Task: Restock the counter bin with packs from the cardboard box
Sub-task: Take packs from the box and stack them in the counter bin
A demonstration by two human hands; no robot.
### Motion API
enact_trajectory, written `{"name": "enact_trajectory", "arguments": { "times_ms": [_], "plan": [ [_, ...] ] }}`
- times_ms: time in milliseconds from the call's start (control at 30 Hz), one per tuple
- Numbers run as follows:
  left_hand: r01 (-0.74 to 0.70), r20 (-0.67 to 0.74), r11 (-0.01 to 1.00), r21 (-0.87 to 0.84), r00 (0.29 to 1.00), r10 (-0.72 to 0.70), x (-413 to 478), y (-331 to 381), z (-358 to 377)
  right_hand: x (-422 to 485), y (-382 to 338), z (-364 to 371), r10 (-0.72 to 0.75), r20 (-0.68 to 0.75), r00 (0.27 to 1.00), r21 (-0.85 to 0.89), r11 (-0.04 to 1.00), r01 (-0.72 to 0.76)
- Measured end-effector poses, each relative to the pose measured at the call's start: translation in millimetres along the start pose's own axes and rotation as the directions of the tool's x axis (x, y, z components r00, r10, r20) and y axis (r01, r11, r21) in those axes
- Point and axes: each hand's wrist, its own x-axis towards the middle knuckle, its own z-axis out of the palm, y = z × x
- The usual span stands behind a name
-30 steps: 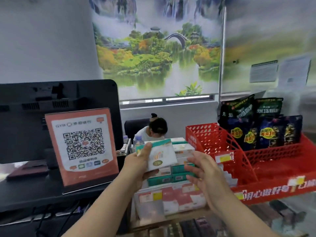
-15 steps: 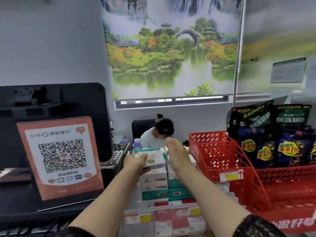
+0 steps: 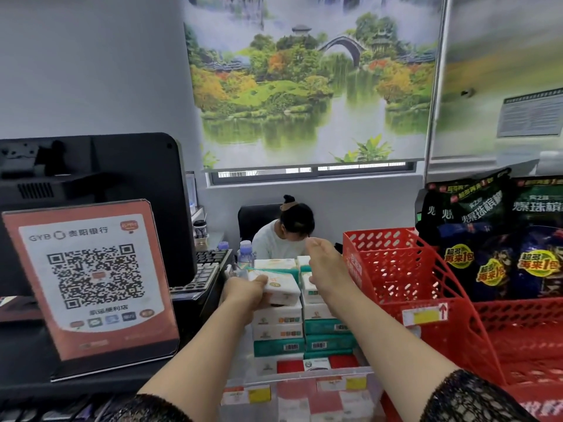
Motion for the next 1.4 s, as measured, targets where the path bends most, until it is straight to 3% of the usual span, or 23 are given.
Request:
{"name": "enact_trajectory", "arguments": {
  "times_ms": [433, 700, 867, 1233, 1400],
  "plan": [
    [-0.070, -0.136, 0.924, 0.376, 0.982, 0.129, -12, -2, 2, -2, 3, 3, 0.029, 0.054, 0.998, -0.030, 0.999, -0.027],
    [-0.030, -0.149, 0.912, 0.409, 0.984, 0.099, 25, -21, 5, 1, 7, -3, 0.030, 0.060, 0.998, -0.016, 0.999, -0.029],
    [-0.009, -0.066, 0.939, 0.342, 0.997, 0.034, -24, 2, 4, 3, 11, -3, 0.052, 0.046, 0.998, -0.024, 0.998, -0.051],
    [-0.050, -0.076, 0.901, 0.432, 0.993, 0.092, -30, 16, -6, 1, 15, 3, 0.083, 0.040, 0.996, -0.037, 0.996, -0.081],
    [-0.175, 0.003, 0.889, 0.422, 0.981, 0.192, -66, 34, -31, -17, 7, 19, 0.090, -0.008, 0.996, -0.005, 0.996, -0.090]
  ]
}}
